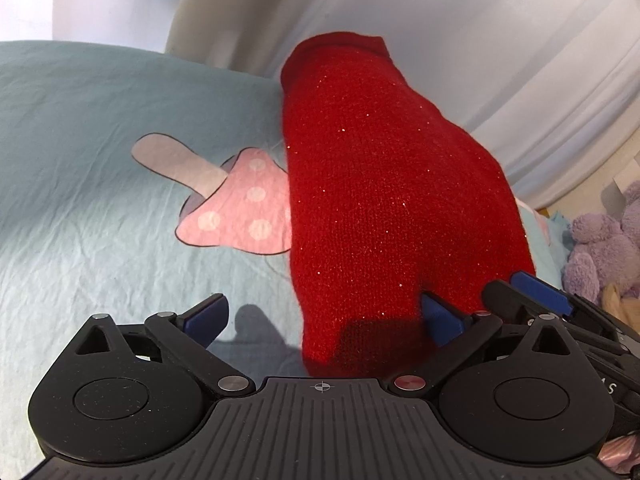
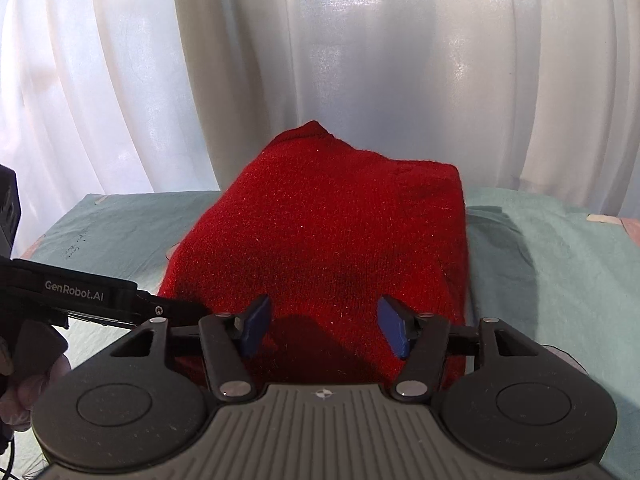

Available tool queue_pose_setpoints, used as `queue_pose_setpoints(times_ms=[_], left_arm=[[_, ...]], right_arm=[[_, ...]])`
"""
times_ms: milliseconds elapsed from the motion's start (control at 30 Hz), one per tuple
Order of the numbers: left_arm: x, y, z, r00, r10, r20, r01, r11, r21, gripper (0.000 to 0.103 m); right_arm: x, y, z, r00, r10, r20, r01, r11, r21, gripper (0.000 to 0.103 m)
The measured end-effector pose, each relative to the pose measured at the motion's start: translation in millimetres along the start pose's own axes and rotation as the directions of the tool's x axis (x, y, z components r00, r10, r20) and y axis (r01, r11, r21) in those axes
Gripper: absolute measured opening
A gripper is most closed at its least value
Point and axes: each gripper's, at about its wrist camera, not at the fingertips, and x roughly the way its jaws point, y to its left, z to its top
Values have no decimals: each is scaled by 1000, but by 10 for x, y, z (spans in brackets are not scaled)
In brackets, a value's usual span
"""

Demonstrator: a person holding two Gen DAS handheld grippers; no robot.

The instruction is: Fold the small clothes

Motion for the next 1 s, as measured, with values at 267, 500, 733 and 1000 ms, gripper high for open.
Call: queue_pose_setpoints(times_ms=[267, 500, 733, 1000], left_arm=[[49, 213, -17, 994, -106, -39, 101, 990, -101, 103], [-16, 234, -1, 993, -113, -36, 109, 989, -95, 103], [-114, 297, 193, 987, -157, 19, 158, 982, -100, 103], [323, 495, 598, 951, -309, 19, 307, 931, -199, 103]], right_arm=[[-171, -240, 64, 999, 45, -14, -44, 995, 95, 72], [-247, -526, 35, 998, 62, 4, -61, 963, 263, 78], [-150, -840, -60, 995, 103, -1, -95, 922, 376, 78], [414, -1400, 24, 963, 271, 2, -221, 780, 586, 83]])
